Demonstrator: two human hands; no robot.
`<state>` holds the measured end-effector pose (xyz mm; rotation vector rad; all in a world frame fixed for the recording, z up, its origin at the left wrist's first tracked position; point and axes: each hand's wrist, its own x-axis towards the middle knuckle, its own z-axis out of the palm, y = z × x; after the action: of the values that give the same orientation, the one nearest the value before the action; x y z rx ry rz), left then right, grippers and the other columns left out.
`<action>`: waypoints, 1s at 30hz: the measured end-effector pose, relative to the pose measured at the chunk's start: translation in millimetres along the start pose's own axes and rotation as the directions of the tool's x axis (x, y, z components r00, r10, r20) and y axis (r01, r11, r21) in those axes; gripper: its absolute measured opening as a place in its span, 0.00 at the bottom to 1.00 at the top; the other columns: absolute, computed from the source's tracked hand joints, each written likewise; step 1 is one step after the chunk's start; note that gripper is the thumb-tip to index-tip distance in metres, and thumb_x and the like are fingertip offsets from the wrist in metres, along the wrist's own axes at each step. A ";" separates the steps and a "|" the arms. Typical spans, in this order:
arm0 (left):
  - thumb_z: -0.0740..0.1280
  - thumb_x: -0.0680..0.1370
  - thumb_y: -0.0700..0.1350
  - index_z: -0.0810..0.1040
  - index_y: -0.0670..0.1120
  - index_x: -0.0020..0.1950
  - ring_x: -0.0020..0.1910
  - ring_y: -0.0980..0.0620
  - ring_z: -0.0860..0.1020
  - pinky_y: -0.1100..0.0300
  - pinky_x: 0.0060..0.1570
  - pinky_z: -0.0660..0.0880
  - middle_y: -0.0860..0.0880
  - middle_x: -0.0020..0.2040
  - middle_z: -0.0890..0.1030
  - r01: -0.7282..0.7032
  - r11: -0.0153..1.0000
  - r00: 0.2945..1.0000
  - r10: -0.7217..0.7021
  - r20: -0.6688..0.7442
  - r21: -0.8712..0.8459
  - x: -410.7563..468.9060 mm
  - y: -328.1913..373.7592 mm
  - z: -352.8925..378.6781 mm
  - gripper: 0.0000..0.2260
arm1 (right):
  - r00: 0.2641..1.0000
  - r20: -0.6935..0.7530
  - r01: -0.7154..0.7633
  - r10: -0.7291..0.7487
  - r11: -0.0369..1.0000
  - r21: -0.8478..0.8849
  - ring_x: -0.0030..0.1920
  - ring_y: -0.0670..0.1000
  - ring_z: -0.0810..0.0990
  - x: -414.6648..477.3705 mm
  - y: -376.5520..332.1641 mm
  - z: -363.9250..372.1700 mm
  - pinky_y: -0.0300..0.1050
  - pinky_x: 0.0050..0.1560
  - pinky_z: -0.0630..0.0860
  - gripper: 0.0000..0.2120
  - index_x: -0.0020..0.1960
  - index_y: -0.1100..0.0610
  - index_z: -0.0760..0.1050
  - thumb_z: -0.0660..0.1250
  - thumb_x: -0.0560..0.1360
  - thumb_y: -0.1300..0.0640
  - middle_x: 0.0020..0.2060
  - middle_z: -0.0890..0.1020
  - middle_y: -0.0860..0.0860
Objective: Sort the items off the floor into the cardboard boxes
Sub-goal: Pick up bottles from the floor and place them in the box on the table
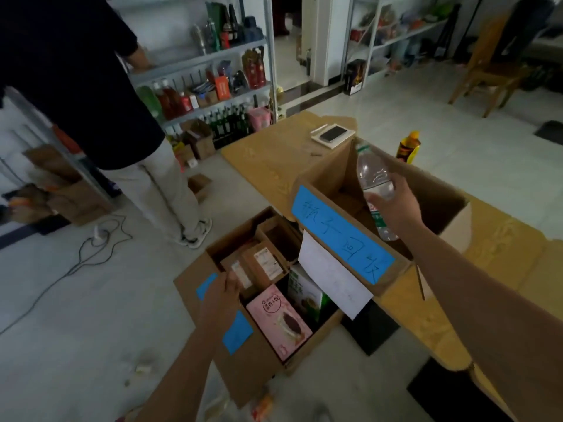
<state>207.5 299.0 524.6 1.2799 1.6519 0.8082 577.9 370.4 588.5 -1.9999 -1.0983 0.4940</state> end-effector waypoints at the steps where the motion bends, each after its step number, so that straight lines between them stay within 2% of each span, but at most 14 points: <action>1: 0.53 0.84 0.43 0.68 0.46 0.35 0.29 0.48 0.67 0.53 0.34 0.66 0.47 0.29 0.69 0.039 0.999 0.999 -0.040 -0.014 -0.032 2.7 -3.1 5.1 0.18 | 0.999 0.042 -0.022 0.024 0.999 -0.050 0.60 0.57 0.78 10.3 12.9 7.6 0.57 0.56 0.77 0.33 0.71 0.46 0.62 0.71 0.71 0.42 0.62 0.77 0.52; 4: 0.52 0.83 0.37 0.70 0.45 0.36 0.29 0.49 0.67 0.62 0.25 0.68 0.50 0.27 0.72 0.139 0.988 0.990 -0.141 -0.025 -0.068 4.1 -12.9 14.0 0.17 | 0.981 0.162 -0.074 0.102 0.983 -0.170 0.59 0.58 0.77 34.6 46.5 29.5 0.53 0.54 0.77 0.33 0.72 0.47 0.63 0.71 0.71 0.43 0.63 0.76 0.54; 6: 0.51 0.80 0.30 0.72 0.42 0.40 0.30 0.48 0.70 0.66 0.25 0.69 0.46 0.31 0.74 0.153 0.986 0.988 -0.155 -0.029 -0.065 0.0 -15.9 16.5 0.16 | 0.964 0.238 -0.069 0.120 0.975 -0.213 0.62 0.58 0.76 49.0 60.5 42.6 0.53 0.58 0.75 0.33 0.74 0.49 0.63 0.71 0.73 0.45 0.66 0.75 0.54; 9: 0.54 0.77 0.24 0.73 0.38 0.51 0.37 0.46 0.77 0.61 0.35 0.73 0.41 0.41 0.77 0.164 0.980 0.986 -0.165 -0.003 -0.113 -4.5 -17.5 18.2 0.14 | 0.924 0.354 -0.066 0.143 0.973 -0.219 0.65 0.57 0.75 66.5 68.5 59.2 0.54 0.63 0.72 0.28 0.73 0.51 0.66 0.69 0.76 0.49 0.67 0.75 0.53; 11: 0.57 0.76 0.23 0.72 0.38 0.57 0.42 0.46 0.78 0.62 0.39 0.75 0.42 0.45 0.78 0.162 0.981 0.987 -0.161 0.020 -0.103 -6.3 -15.9 17.9 0.15 | 0.879 0.452 -0.048 0.149 0.973 -0.227 0.64 0.57 0.75 70.4 69.1 69.0 0.52 0.63 0.72 0.25 0.73 0.53 0.69 0.68 0.78 0.51 0.67 0.75 0.55; 13: 0.59 0.76 0.25 0.72 0.38 0.59 0.45 0.47 0.79 0.68 0.39 0.76 0.42 0.48 0.79 0.174 0.979 0.985 -0.174 0.014 -0.109 -9.6 -13.7 15.2 0.15 | 0.853 0.499 -0.033 0.154 0.970 -0.242 0.64 0.58 0.75 67.7 69.7 75.7 0.50 0.62 0.71 0.22 0.72 0.54 0.70 0.66 0.79 0.53 0.67 0.75 0.56; 16: 0.63 0.76 0.28 0.73 0.39 0.60 0.51 0.46 0.79 0.65 0.45 0.76 0.41 0.52 0.80 0.182 0.974 0.983 -0.185 -0.004 -0.136 -18.7 -9.5 5.7 0.15 | 0.847 0.511 -0.044 0.145 0.978 -0.205 0.61 0.59 0.77 61.5 68.5 76.8 0.52 0.63 0.73 0.19 0.69 0.56 0.73 0.65 0.80 0.54 0.65 0.77 0.58; 18: 0.64 0.76 0.29 0.74 0.39 0.62 0.52 0.45 0.79 0.57 0.52 0.76 0.40 0.53 0.80 0.185 0.971 0.982 -0.190 -0.018 -0.152 -25.7 -9.5 -3.8 0.15 | 0.870 0.478 -0.040 0.123 0.983 -0.179 0.60 0.60 0.78 57.1 62.3 71.8 0.54 0.63 0.73 0.18 0.67 0.59 0.75 0.66 0.79 0.55 0.63 0.78 0.60; 21: 0.64 0.77 0.30 0.73 0.38 0.62 0.52 0.45 0.79 0.51 0.57 0.75 0.39 0.52 0.79 0.174 0.968 0.980 -0.188 -0.064 -0.182 -34.6 -16.4 -19.4 0.14 | 0.908 0.408 -0.036 0.090 0.990 -0.138 0.52 0.57 0.79 46.7 45.7 58.0 0.46 0.54 0.73 0.17 0.65 0.59 0.76 0.67 0.78 0.55 0.58 0.80 0.59; 23: 0.64 0.77 0.31 0.73 0.38 0.62 0.50 0.47 0.79 0.55 0.52 0.76 0.42 0.50 0.80 0.161 0.970 0.982 -0.176 -0.071 -0.184 -43.8 -23.3 -32.1 0.14 | 0.936 0.346 -0.025 0.064 0.993 -0.115 0.44 0.54 0.78 37.6 29.1 47.4 0.44 0.50 0.72 0.16 0.64 0.57 0.77 0.66 0.79 0.55 0.54 0.81 0.57; 25: 0.63 0.78 0.31 0.72 0.37 0.62 0.46 0.49 0.79 0.64 0.45 0.76 0.45 0.47 0.79 0.149 0.963 0.984 -0.167 -0.066 -0.226 -55.1 -31.5 -46.5 0.13 | 0.952 0.295 -0.041 0.074 0.992 -0.117 0.42 0.54 0.78 26.2 13.1 39.1 0.47 0.49 0.76 0.15 0.64 0.53 0.77 0.66 0.79 0.53 0.51 0.81 0.55; 27: 0.61 0.78 0.29 0.71 0.34 0.62 0.42 0.51 0.77 0.69 0.40 0.75 0.43 0.46 0.76 0.139 0.933 0.984 -0.169 -0.063 -0.331 -67.4 -41.7 -66.4 0.12 | 0.972 0.224 -0.049 0.075 0.992 -0.117 0.43 0.56 0.79 9.7 -4.7 36.6 0.51 0.50 0.78 0.14 0.63 0.49 0.77 0.65 0.78 0.51 0.52 0.82 0.55; 29: 0.60 0.76 0.25 0.70 0.34 0.60 0.37 0.54 0.78 0.71 0.34 0.73 0.41 0.45 0.74 0.121 0.880 0.987 -0.154 -0.036 -0.460 -86.2 -66.7 -93.2 0.14 | 0.996 0.084 -0.003 0.010 0.996 -0.090 0.46 0.56 0.79 -19.0 -28.8 40.5 0.50 0.50 0.77 0.15 0.62 0.48 0.76 0.62 0.77 0.49 0.54 0.82 0.54; 30: 0.61 0.74 0.24 0.70 0.35 0.58 0.35 0.56 0.78 0.72 0.31 0.72 0.41 0.43 0.75 0.112 0.878 0.989 -0.143 -0.031 -0.466 -98.6 -73.5 -110.3 0.15 | 0.999 -0.013 0.043 -0.044 0.997 -0.067 0.48 0.56 0.80 -35.5 -36.9 44.7 0.49 0.49 0.76 0.16 0.61 0.47 0.76 0.60 0.76 0.48 0.54 0.82 0.54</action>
<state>86.5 186.6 529.3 0.8067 1.4551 1.0931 510.0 372.6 588.9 -2.0294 -1.1605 0.4246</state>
